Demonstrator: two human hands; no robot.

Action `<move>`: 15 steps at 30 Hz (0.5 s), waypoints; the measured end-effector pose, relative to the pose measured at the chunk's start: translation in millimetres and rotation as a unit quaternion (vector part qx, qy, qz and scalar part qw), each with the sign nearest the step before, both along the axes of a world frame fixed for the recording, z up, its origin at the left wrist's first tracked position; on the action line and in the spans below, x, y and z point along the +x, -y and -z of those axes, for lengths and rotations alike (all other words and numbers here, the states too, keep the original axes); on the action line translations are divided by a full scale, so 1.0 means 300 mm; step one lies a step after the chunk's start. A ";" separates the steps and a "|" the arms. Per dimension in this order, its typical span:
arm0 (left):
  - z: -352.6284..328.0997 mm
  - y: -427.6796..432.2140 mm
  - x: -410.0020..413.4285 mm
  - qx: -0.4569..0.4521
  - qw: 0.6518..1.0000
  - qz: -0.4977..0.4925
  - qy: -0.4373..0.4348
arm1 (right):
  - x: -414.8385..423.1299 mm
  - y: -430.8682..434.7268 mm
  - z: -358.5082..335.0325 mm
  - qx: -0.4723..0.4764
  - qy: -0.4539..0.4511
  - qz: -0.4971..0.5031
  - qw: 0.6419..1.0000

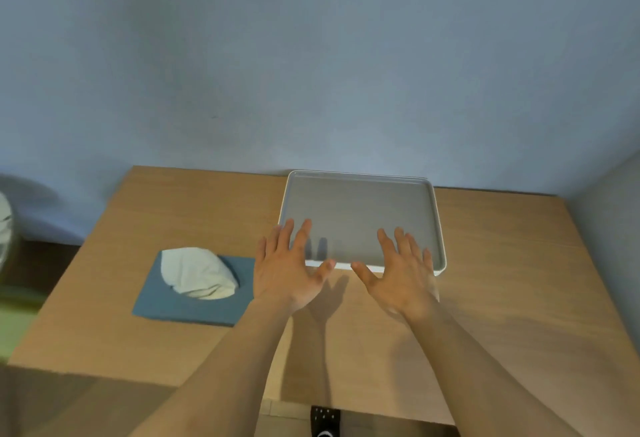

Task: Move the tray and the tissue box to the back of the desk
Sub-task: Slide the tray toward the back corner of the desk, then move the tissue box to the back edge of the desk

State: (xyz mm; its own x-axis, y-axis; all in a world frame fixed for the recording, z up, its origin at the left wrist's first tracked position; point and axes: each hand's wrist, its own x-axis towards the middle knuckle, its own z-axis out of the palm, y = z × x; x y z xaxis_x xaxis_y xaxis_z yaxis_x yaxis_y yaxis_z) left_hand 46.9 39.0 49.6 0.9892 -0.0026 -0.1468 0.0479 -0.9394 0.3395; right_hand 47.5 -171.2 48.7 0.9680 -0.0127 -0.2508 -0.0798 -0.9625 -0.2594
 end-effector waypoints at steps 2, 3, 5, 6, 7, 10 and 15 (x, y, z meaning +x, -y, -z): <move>-0.013 -0.045 -0.075 -0.001 1.000 -0.003 0.009 | -0.059 -0.043 -0.004 0.002 -0.003 -0.012 1.000; -0.021 -0.070 -0.106 -0.004 1.000 -0.005 0.012 | -0.082 -0.066 -0.009 0.003 -0.004 -0.017 1.000; -0.038 -0.126 -0.144 -0.012 1.000 -0.006 0.018 | -0.111 -0.114 -0.021 0.004 -0.004 -0.025 1.000; -0.045 -0.150 -0.154 -0.015 1.000 -0.003 0.022 | -0.125 -0.134 -0.026 0.003 -0.004 -0.029 1.000; -0.050 -0.176 -0.162 -0.017 0.999 0.000 0.028 | -0.138 -0.158 -0.029 0.002 -0.004 -0.031 0.999; -0.056 -0.275 -0.182 -0.030 0.999 0.007 0.042 | -0.161 -0.249 -0.034 0.001 -0.014 -0.029 0.999; -0.035 -0.504 -0.177 -0.105 0.987 -0.051 0.113 | -0.140 -0.450 -0.022 0.079 -0.048 0.029 0.995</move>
